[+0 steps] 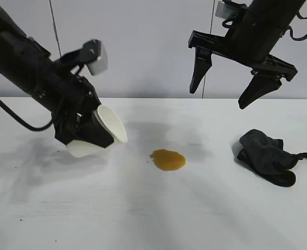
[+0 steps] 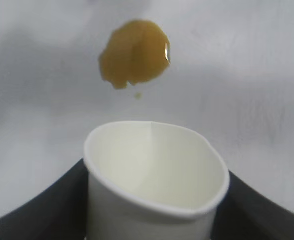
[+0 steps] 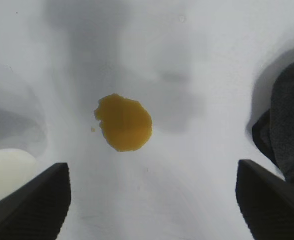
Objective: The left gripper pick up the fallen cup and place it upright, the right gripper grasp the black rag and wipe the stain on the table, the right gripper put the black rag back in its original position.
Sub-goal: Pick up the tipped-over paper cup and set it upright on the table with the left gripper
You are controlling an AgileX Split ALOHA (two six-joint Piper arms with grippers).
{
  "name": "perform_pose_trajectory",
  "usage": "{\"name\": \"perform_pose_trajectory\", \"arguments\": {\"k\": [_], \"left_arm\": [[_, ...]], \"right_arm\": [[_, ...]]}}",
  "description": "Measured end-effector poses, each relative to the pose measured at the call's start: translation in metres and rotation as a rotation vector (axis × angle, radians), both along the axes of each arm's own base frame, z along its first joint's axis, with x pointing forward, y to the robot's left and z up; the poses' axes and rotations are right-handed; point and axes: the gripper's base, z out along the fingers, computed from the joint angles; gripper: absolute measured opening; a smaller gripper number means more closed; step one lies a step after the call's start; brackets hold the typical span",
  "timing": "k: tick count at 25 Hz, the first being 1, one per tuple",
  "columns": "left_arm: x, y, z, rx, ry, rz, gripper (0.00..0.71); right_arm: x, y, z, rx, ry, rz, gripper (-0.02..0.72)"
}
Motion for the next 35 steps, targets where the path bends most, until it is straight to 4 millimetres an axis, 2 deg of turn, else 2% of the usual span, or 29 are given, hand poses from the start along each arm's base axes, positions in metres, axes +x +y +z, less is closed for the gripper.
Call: {"name": "perform_pose_trajectory", "arguments": {"k": [5, 8, 17, 24, 30, 35], "left_arm": [[0.011, 0.044, 0.018, -0.33, -0.053, 0.058, 0.426], [0.016, 0.06, 0.017, -0.44, -0.121, 0.132, 0.426], [0.02, 0.06, -0.04, -0.479, -0.05, 0.106, 0.426], [0.025, 0.06, -0.057, -0.461, -0.082, 0.081, 0.426], [0.025, 0.06, -0.084, -0.452, -0.043, 0.086, 0.426], [0.024, 0.06, -0.091, -0.45, -0.03, 0.089, 0.426]], "right_arm": [[0.0, 0.0, 0.0, 0.0, 0.0, 0.0, 0.622], [0.001, 0.0, 0.0, 0.001, -0.008, -0.002, 0.622], [0.002, 0.0, 0.001, 0.004, -0.022, -0.005, 0.622], [0.003, 0.0, 0.001, 0.007, -0.035, -0.008, 0.622], [0.004, 0.0, 0.002, 0.01, -0.051, -0.011, 0.622], [0.005, 0.001, 0.002, 0.011, -0.063, -0.013, 0.622]]}}
